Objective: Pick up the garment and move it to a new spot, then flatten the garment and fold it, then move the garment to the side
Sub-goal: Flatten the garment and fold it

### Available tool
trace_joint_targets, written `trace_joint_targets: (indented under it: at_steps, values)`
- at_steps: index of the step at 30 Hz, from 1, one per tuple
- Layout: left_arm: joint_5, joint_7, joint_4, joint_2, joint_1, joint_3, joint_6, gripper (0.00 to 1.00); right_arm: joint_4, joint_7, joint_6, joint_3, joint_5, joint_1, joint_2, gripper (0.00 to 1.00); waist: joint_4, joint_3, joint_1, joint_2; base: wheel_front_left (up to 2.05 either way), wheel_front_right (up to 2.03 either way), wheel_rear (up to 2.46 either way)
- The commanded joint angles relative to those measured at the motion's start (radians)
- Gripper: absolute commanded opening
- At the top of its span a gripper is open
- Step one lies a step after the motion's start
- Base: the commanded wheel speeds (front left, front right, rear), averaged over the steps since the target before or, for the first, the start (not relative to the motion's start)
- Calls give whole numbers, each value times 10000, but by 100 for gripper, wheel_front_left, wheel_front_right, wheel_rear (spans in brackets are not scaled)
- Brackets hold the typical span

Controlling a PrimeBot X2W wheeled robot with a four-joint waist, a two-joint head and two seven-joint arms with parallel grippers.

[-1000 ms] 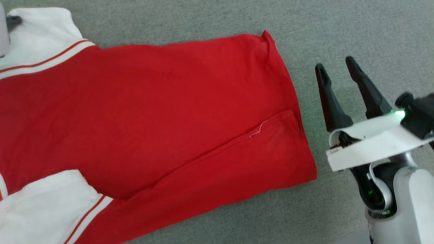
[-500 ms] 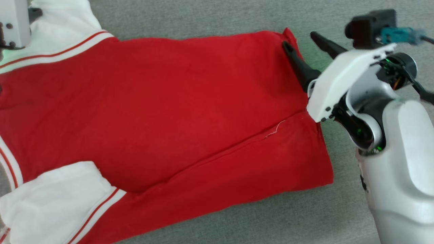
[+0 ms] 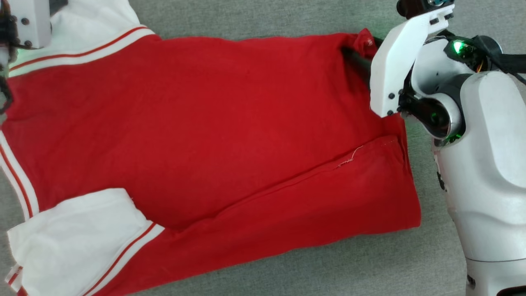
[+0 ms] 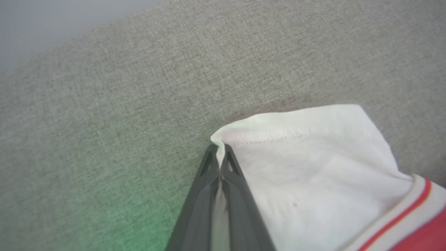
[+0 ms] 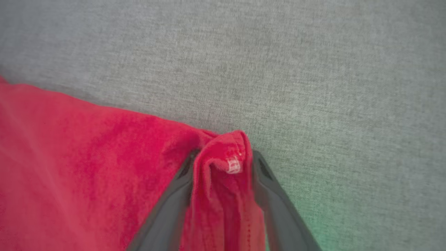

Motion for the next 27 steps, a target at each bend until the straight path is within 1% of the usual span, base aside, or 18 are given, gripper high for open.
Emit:
trace_joint_targets:
  at_steps: [1,6,10,16,21,24,25,26,27]
  values:
    - [-38,21,57,-136,392,-314,-19,0,363,171,-17,88,18,133,57,0,67,6,0,-1,0,0,0]
    - [46,-219,-213,-124,181,-523,-21,0,342,118,-17,-144,8,128,-13,0,246,-216,0,-1,0,0,0]
    - [-12,-308,-506,-74,-78,-644,-21,0,68,-102,-17,-292,103,225,-185,0,460,-548,0,-1,0,0,0]
    - [-122,-282,-1181,84,-266,-812,-21,0,-599,-249,-17,-469,409,678,-677,0,939,-1197,0,-1,0,0,0]
    - [22,-252,-2028,465,-149,-967,-21,0,-1391,-167,-17,-660,687,1342,-1099,0,1302,-1788,0,-1,0,0,0]
    - [131,-153,-2665,828,166,-1061,-21,0,-1942,-23,-17,-812,829,1890,-1344,0,1516,-2141,0,-1,0,0,0]
    - [139,-139,-2905,961,258,-1067,16,0,-2127,54,-17,-873,872,2082,-1437,0,1583,-2250,0,-1,0,0,0]
    - [139,-139,-2905,961,258,-1067,16,0,-2127,54,-17,-873,872,2082,-1437,0,1583,-2250,0,-1,0,0,0]
    - [104,-113,-3209,1108,367,-1075,107,0,-2324,135,-17,-926,895,2280,-1527,0,1644,-2356,0,-1,0,0,0]
